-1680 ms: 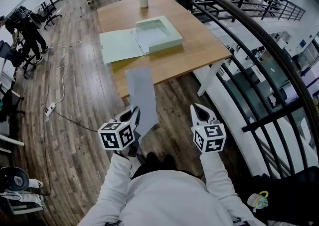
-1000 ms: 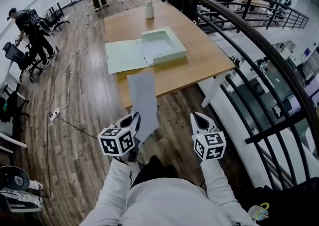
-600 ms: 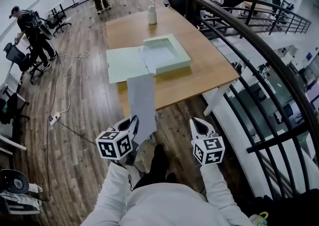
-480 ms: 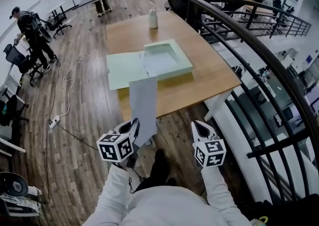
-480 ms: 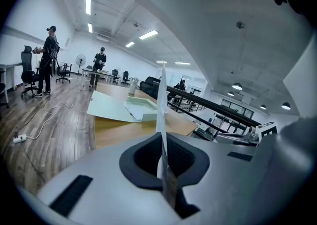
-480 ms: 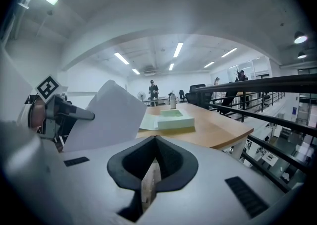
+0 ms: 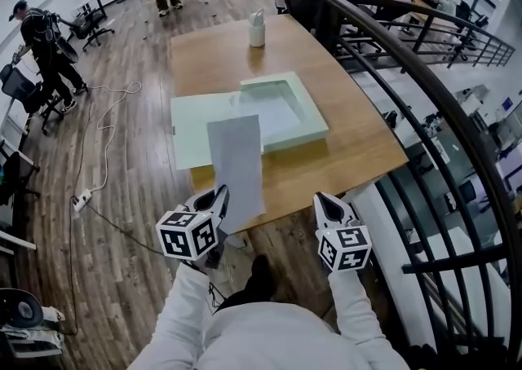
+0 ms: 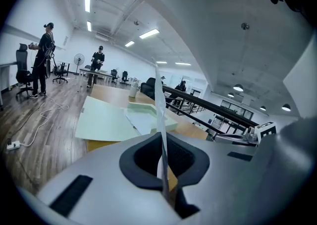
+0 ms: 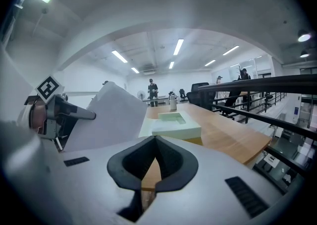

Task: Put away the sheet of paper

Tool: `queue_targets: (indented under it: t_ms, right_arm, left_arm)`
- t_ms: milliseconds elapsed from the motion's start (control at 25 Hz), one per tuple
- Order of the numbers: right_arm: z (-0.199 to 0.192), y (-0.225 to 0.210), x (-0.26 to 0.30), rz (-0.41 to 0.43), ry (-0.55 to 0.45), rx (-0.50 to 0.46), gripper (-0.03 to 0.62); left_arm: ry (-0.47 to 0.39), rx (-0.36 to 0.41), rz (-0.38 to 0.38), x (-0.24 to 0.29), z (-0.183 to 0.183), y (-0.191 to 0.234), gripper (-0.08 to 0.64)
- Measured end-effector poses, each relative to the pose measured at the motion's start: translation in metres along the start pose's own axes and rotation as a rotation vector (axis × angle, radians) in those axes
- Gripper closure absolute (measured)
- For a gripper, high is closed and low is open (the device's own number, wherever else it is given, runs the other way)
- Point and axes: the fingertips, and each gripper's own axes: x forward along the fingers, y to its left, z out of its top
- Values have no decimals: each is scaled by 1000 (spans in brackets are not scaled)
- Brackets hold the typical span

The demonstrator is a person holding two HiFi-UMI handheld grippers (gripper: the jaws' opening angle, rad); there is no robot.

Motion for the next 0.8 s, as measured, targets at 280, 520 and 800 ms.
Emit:
queue_targets:
  t_ms: [280,520,800]
  right_arm:
    - [27,-6,54,-4,0,-9,565]
    - [43,-9,79,-17,-13,-28,565]
    - [51,-19,102,-11,1,-40,565]
  left_arm:
    - [-15,13,-8,36,43,36,543]
    - [-32,13,-23,53,63,55,545]
    - [-49,11,-26,74,82,66,544]
